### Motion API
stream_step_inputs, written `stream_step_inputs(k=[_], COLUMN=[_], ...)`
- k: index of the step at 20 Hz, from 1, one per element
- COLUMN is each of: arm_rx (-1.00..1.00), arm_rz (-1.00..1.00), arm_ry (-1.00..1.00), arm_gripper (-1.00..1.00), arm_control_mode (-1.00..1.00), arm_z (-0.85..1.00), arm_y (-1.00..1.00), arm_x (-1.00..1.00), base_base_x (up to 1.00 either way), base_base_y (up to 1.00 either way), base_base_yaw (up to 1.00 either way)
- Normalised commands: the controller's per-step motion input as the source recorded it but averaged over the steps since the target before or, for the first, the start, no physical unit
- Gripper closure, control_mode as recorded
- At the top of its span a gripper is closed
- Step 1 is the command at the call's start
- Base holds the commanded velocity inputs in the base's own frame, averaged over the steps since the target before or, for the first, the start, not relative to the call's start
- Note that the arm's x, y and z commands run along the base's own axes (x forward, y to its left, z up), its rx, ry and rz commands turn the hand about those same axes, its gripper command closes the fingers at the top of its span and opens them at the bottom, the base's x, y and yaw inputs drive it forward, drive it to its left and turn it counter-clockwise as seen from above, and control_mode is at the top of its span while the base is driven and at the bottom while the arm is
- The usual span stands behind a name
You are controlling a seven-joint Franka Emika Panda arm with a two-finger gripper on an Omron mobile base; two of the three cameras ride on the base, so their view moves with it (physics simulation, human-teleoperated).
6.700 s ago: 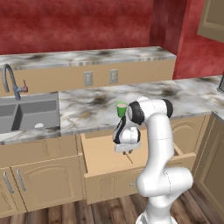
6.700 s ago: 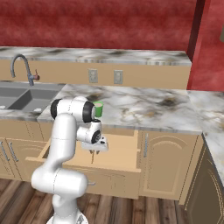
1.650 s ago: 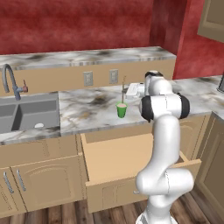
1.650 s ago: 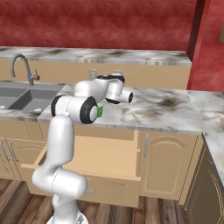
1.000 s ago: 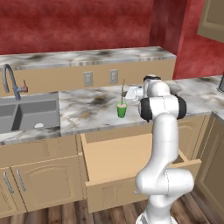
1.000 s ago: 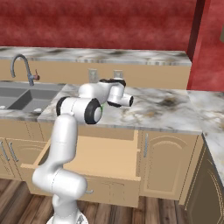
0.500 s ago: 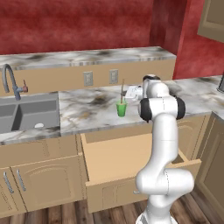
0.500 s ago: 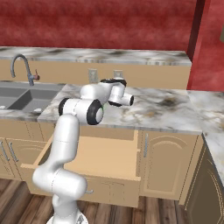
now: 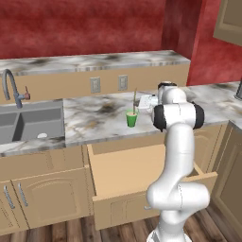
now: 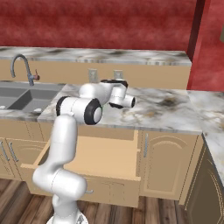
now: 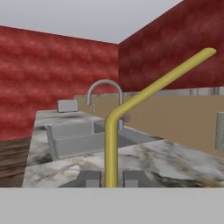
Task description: Pick up the straw from the right drawer and put it inside the smoothie cup.
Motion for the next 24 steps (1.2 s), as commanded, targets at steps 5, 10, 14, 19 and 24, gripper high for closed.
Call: stream_step_inputs(k=[5,10,14,19,24], arm_rx=[-0.04,-0.04,-0.01,0.00,0.00], arm_rz=[0.00,0.00,0.00,0.00,0.00], arm_ry=[0.00,0.00,0.00,0.00,-0.05], arm_gripper=[1.00,-1.00,-1.00,-1.00,-1.00], arm_control_mode=[-1.00,-1.00,-1.00,-1.00,-1.00], arm_z=[0.00,0.00,0.00,0.00,0.00], arm_y=[0.17,0.27,0.06,-0.03,-0.13], arm_x=[-0.09,0.00,0.00,-0.11,-0.41], base_base_x=[0.00,0.00,0.00,0.00,0.00], base_base_y=[0.00,0.00,0.00,0.00,0.00], base_base_yaw=[0.00,0.00,0.00,0.00,0.00])
